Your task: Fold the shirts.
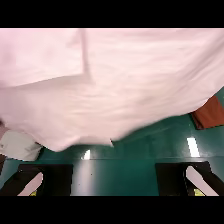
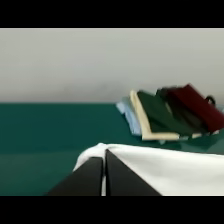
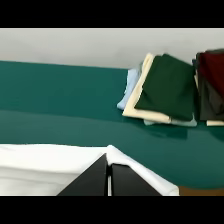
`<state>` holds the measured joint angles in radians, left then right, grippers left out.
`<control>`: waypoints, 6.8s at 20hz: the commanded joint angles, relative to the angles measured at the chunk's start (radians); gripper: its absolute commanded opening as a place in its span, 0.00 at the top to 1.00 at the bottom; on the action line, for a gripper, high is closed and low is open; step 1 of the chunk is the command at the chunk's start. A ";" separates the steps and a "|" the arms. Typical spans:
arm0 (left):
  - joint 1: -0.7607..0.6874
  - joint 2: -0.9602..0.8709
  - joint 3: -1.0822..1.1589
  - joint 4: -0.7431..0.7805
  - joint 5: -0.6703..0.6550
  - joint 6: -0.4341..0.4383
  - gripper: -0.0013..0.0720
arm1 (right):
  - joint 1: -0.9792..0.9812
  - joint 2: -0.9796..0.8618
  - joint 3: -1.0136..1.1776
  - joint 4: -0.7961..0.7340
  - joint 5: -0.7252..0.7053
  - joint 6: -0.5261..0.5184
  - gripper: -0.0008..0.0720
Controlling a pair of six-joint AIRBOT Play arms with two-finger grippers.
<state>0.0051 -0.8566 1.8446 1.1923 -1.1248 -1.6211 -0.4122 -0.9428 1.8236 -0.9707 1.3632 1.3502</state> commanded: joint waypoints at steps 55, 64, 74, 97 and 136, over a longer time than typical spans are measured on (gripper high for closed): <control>0.001 -0.031 -1.415 -0.296 0.006 0.111 0.96 | 0.207 -0.228 -0.600 -0.306 0.138 0.057 0.46; 0.001 0.007 -1.319 -0.234 0.013 0.138 0.96 | -0.330 -0.206 -1.139 -0.246 0.101 -0.027 0.36; 0.001 0.007 -1.300 -0.209 -0.021 0.137 0.96 | -0.157 -0.277 -1.195 -0.123 -0.045 -0.051 0.79; 0.003 -0.184 -0.900 0.013 0.071 0.070 0.96 | 0.175 -0.321 -0.644 -0.387 0.023 0.064 0.97; -0.571 -0.912 -0.365 -0.168 0.368 -0.028 0.96 | 0.104 -0.444 -0.438 0.244 0.015 -0.184 0.97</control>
<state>-0.5125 -1.6474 1.3819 1.0412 -0.7647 -1.6478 -0.3611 -1.4563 1.3098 -0.7677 1.3350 1.1404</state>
